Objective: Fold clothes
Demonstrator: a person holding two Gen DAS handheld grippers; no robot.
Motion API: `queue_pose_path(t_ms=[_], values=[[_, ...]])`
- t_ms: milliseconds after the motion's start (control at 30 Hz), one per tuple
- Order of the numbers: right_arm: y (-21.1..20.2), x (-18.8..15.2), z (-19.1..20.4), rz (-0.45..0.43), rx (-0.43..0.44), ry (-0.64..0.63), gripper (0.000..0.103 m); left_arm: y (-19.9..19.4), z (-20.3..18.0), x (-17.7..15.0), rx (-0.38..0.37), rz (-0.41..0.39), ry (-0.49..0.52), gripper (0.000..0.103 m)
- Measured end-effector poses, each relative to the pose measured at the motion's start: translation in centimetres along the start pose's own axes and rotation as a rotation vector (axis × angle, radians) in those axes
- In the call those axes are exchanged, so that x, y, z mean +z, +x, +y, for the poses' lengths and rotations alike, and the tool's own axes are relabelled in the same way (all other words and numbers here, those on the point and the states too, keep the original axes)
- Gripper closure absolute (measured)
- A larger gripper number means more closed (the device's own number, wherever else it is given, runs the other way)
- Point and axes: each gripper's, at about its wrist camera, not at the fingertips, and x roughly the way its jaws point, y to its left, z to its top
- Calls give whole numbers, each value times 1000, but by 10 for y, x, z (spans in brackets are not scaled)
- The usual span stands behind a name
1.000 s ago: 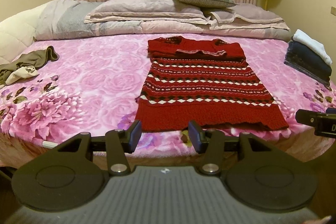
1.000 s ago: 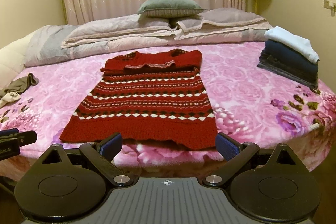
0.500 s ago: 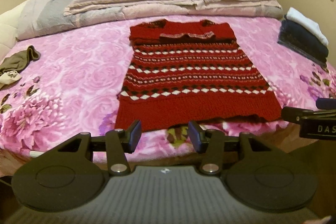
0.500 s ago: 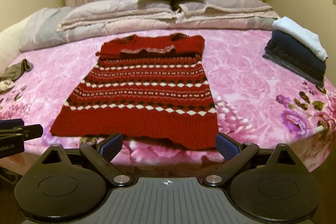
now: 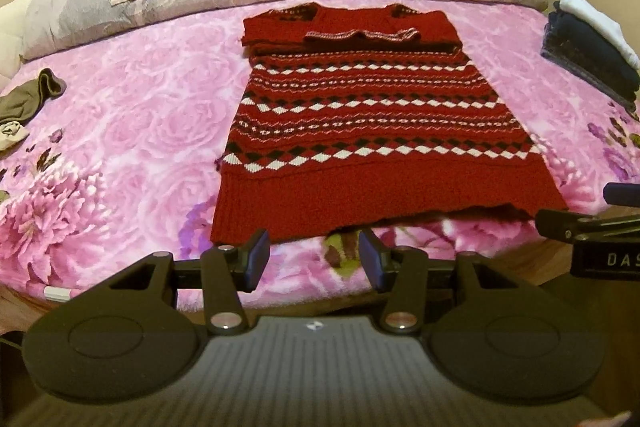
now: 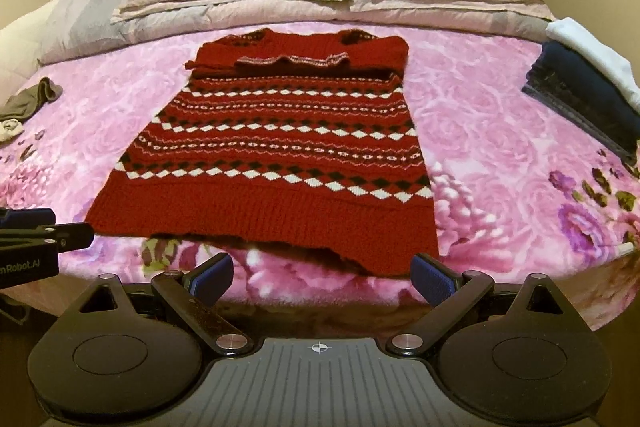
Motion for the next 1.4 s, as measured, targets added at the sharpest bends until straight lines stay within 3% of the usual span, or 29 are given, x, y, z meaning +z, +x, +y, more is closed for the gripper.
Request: queue_pose_path(t_ms=[167, 267, 333, 633, 767, 867, 900, 1000, 1067, 1133, 1300, 1400], values=[[11, 6, -8, -63, 56, -11, 5, 19, 16, 6, -30, 0, -27, 58], [9, 8, -36, -188, 144, 44, 5, 30, 40, 6, -67, -9, -73, 58], [15, 10, -64, -198, 188, 108, 6, 40, 58, 6, -84, -7, -117, 58], [67, 5, -154, -71, 307, 463, 6, 85, 139, 5, -160, 3, -313, 59], [90, 3, -194, -12, 358, 621, 6, 113, 151, 7, -235, 22, -393, 59], [109, 4, -216, 12, 406, 747, 20, 135, 158, 11, -275, 38, -474, 59], [115, 6, -221, 18, 419, 787, 20, 142, 160, 13, -283, 37, -491, 59], [134, 13, -231, 31, 444, 820, 20, 159, 165, 19, -304, 22, -516, 59], [143, 21, -234, 33, 474, 812, 22, 167, 167, 20, -359, 27, -544, 59], [154, 25, -235, 46, 511, 808, 29, 175, 169, 21, -413, 31, -572, 59], [165, 26, -237, 79, 630, 785, 30, 195, 175, 23, -551, 42, -641, 58], [161, 17, -236, 130, 678, 755, 40, 195, 175, 14, -622, 52, -635, 59]])
